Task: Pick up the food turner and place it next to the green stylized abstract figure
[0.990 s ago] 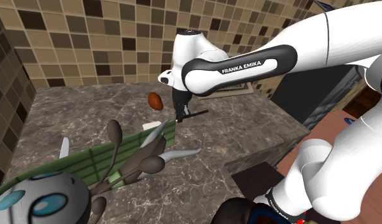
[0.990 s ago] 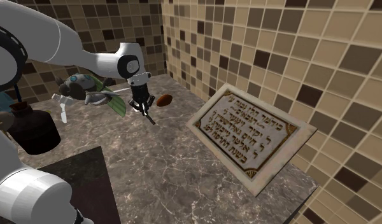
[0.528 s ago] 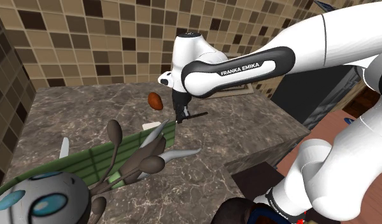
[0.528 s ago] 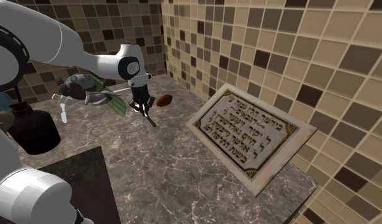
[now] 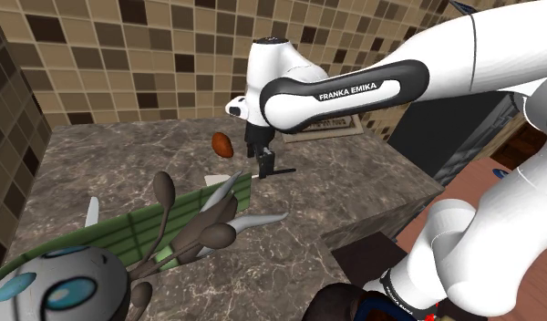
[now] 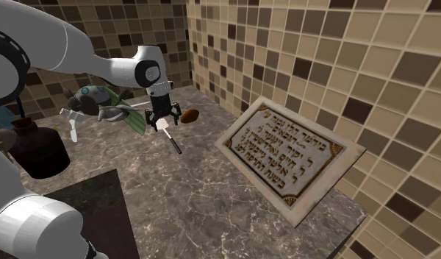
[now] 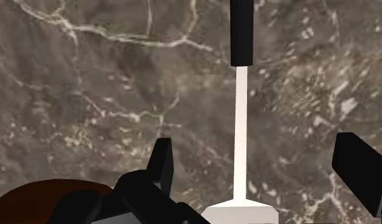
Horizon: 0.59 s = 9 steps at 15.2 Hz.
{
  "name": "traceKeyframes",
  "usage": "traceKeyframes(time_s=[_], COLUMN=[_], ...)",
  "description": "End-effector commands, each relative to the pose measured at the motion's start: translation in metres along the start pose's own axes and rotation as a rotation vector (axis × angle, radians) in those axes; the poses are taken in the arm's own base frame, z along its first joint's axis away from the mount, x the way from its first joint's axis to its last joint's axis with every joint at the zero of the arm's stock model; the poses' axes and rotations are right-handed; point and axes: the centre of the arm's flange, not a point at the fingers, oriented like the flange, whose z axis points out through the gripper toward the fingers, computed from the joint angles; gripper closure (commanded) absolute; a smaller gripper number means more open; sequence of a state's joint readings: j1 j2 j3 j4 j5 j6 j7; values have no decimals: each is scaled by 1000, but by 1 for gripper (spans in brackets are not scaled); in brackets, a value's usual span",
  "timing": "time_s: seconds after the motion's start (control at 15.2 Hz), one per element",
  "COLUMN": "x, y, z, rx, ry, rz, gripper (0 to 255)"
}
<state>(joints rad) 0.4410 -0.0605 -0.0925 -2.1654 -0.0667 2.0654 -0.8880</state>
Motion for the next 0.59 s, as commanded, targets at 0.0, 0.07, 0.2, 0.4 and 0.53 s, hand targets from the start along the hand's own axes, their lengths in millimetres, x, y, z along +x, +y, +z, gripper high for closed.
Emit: traceKeyframes(time_s=[0.0, 0.07, 0.2, 0.4, 0.53], x=[-2, -2, -2, -2, -2], y=[0, 0, 0, 0, 0], z=[-22, -33, -33, -33, -33], rx=[1, 1, 1, 1, 1], ry=[-1, -1, -1, -1, -1], rz=[0, 0, 0, 0, 0], gripper=[0, 0, 0, 0, 0])
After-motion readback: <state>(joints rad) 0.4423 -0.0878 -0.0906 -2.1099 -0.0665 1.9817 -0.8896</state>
